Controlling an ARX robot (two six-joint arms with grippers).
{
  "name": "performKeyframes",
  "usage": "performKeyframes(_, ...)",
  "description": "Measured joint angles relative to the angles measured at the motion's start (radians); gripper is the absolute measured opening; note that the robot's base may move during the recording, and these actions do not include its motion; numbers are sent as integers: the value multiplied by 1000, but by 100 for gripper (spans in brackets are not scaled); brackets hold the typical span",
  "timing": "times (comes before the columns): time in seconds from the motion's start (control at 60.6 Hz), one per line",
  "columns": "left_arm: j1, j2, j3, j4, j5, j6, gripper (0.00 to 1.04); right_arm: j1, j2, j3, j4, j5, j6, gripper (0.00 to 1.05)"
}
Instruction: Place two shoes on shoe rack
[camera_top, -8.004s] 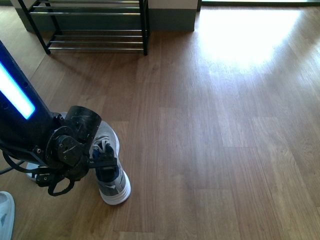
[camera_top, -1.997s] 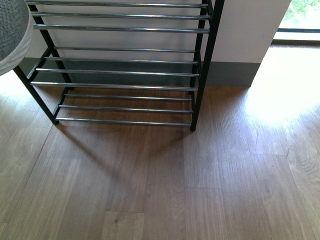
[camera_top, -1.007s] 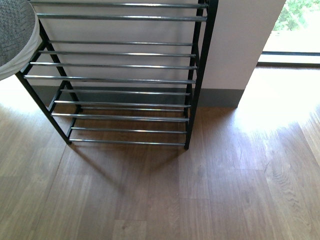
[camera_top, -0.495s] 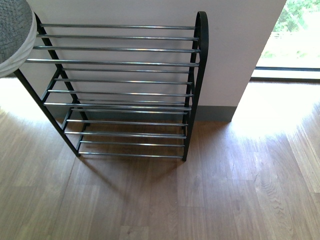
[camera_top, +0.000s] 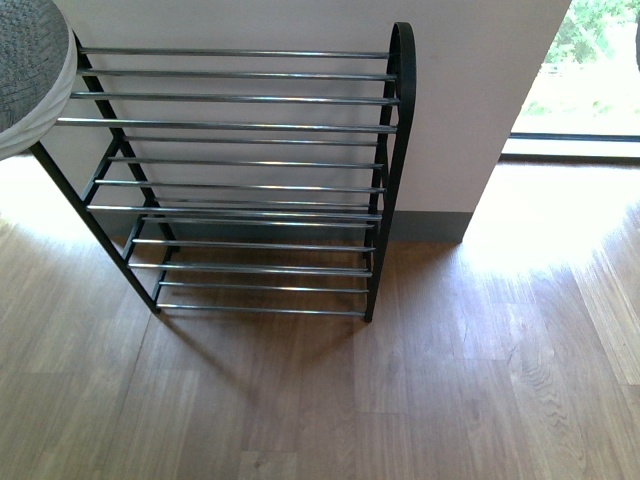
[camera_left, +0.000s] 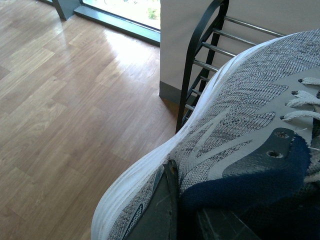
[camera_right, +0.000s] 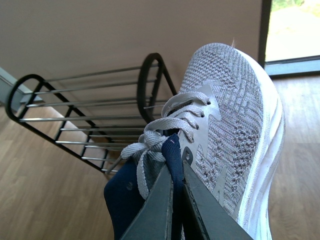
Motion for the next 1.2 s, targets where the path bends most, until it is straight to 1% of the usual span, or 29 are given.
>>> performKeyframes(0.017,0,0,0,0,0,0,2,16,5,9,-2,5,5,1)
performKeyframes(0.033,0,0,0,0,0,0,2,59,18,32,-3,42,28,1)
performKeyframes(0.116,0,0,0,0,0,0,2,181,61,98,-1,122,92,1)
performKeyframes(0.132,0,0,0,0,0,0,2,233,84,126,7,156,113,1)
performKeyframes(0.231,0,0,0,0,0,0,2,396,178,228,25,251,167,1)
performKeyframes(0.363,0,0,0,0,0,0,2,534,311,352,32,330,233,1)
performKeyframes(0.495,0,0,0,0,0,0,2,618,463,474,32,383,298,1)
performKeyframes(0.66,0,0,0,0,0,0,2,669,626,602,20,440,360,1)
performKeyframes(0.809,0,0,0,0,0,0,2,697,754,706,0,497,388,1)
performKeyframes(1.023,0,0,0,0,0,0,2,704,898,829,-30,560,424,1)
performKeyframes(1.205,0,0,0,0,0,0,2,706,1012,935,-57,584,443,1)
